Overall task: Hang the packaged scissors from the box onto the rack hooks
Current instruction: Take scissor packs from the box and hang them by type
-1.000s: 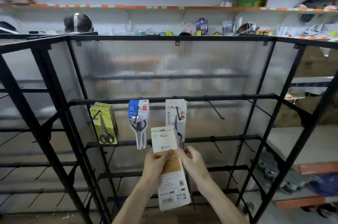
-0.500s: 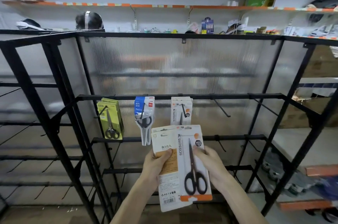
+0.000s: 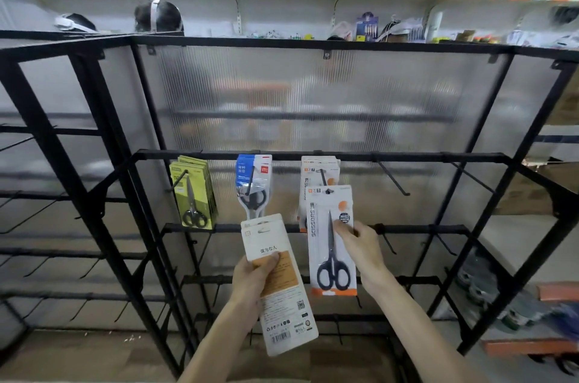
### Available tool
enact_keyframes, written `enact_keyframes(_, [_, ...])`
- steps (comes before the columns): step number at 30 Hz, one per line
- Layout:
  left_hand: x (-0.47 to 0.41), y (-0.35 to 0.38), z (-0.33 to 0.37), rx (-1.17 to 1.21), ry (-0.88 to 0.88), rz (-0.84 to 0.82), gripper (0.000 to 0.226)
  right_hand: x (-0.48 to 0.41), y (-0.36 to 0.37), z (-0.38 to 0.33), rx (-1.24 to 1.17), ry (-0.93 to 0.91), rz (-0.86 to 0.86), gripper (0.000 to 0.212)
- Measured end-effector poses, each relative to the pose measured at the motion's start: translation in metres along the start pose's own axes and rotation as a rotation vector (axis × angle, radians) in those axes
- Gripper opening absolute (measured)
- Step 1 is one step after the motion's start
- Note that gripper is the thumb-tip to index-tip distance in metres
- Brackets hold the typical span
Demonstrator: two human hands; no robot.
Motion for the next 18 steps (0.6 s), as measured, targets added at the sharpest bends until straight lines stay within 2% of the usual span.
enact_keyframes(5, [-0.010, -0.004, -0.001, 0.015, -0.033, 0.025, 0.028, -0.013, 0.005, 0.009, 0.006, 0.026, -0.013, 0.020])
enact_keyframes(11, [-0.024, 0.000, 0.000, 0.000, -0.056, 0.023, 0.024, -0.056, 0.025, 0.010, 0.056, 0.026, 0.111, 0.025])
enact_keyframes(14, [-0.029, 0.004, 0.001, -0.035, -0.013, 0.000, 0.026, -0.081, 0.036, 0.009, 0.081, 0.033, 0.161, 0.031])
enact_keyframes(18, [-0.028, 0.013, 0.001, -0.033, -0.002, -0.031, 0.024, -0.105, 0.045, 0.012, 0.090, 0.082, 0.172, 0.025])
Point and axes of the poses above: each hand's wrist, its own x-axis away from the middle knuckle, its own y-axis out of the palm, z = x × y, the point moved 1 cm from there along -x, towards the middle knuckle, and after that the axes turned 8 degrees about z, right-handed, at the moved point
